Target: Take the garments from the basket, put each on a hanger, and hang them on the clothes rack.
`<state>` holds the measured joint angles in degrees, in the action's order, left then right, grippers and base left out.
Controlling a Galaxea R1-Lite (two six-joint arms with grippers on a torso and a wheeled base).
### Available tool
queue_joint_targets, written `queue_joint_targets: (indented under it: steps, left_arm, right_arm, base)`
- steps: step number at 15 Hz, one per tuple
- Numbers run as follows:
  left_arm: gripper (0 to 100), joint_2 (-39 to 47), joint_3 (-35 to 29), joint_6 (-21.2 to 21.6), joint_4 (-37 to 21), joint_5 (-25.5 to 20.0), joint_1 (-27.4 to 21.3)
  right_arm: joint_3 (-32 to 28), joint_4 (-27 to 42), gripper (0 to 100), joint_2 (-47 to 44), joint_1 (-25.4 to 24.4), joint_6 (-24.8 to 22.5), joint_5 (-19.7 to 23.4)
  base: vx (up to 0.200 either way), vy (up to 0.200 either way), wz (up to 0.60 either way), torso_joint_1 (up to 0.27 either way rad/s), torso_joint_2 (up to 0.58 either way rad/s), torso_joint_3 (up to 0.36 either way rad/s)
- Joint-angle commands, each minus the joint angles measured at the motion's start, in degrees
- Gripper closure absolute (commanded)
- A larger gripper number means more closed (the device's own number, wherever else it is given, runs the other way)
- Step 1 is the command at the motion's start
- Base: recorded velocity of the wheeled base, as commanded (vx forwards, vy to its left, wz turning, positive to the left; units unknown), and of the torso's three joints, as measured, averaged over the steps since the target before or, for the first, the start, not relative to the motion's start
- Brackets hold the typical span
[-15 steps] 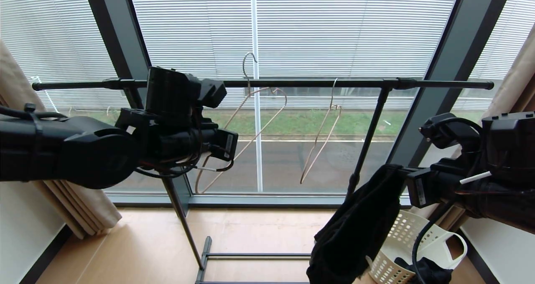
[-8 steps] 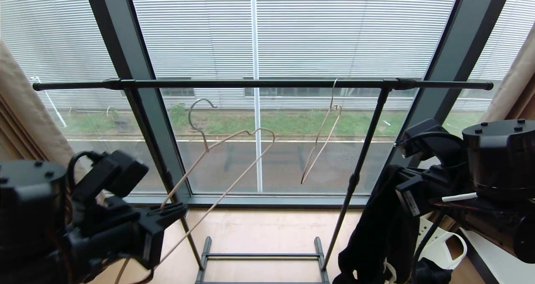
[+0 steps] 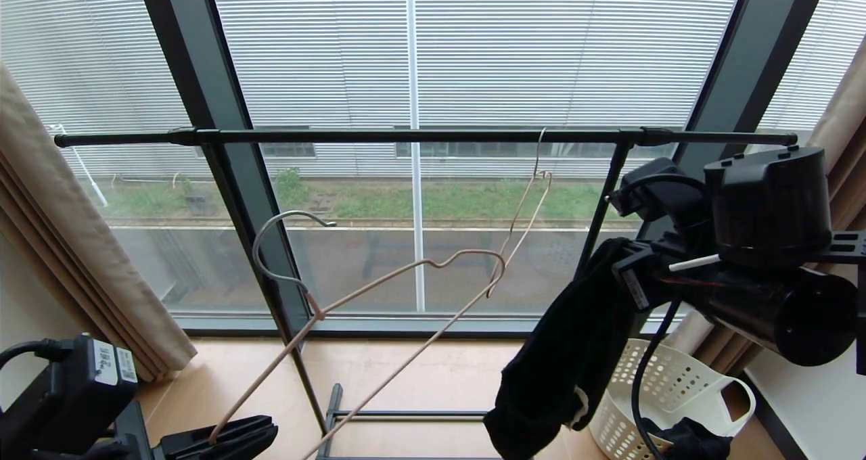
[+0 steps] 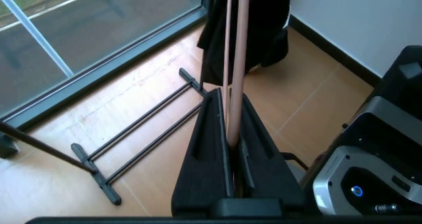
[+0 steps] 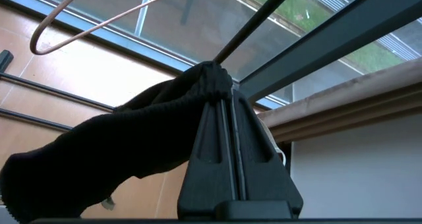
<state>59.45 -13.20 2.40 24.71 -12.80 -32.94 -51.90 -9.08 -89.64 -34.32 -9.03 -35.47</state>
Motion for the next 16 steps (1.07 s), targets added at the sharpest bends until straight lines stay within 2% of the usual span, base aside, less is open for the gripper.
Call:
queue_joint_targets:
  steps: [1,2,4,6,16]
  left_arm:
    - [100,4.6,-1.3,0.1,1.3,-0.3,-2.8]
    - [100,6.9,-1.8,0.1,2.7,-0.3,-3.8]
    - [100,15.0,-2.6,0.1,9.7,-0.3,-5.8]
    - [100,18.5,-3.0,0.1,14.0,-0.3,-7.3]
    - [100,26.5,-8.0,0.5,14.7,-0.4,-10.2]
  right_arm:
    - [-2.9,1.1,100,-1.3,0.7,0.0,0.1]
    - [-3.4,1.1,100,-1.6,0.8,0.0,0.1]
    - [-4.4,1.2,100,-2.5,0.8,0.1,0.0]
    - [-5.8,1.1,100,-4.0,0.9,0.1,-0.2]
    - [-6.4,1.1,100,-5.2,1.9,0.2,-1.4]
  base:
    - [0.0,0.0,0.0,0.0,0.0,0.0]
    - [0.0,0.0,0.0,0.0,0.0,0.0]
    - [0.0,0.0,0.0,0.0,0.0,0.0]
    - [0.0,0.0,0.0,0.0,0.0,0.0]
    - [0.0,0.0,0.0,0.0,0.0,0.0]
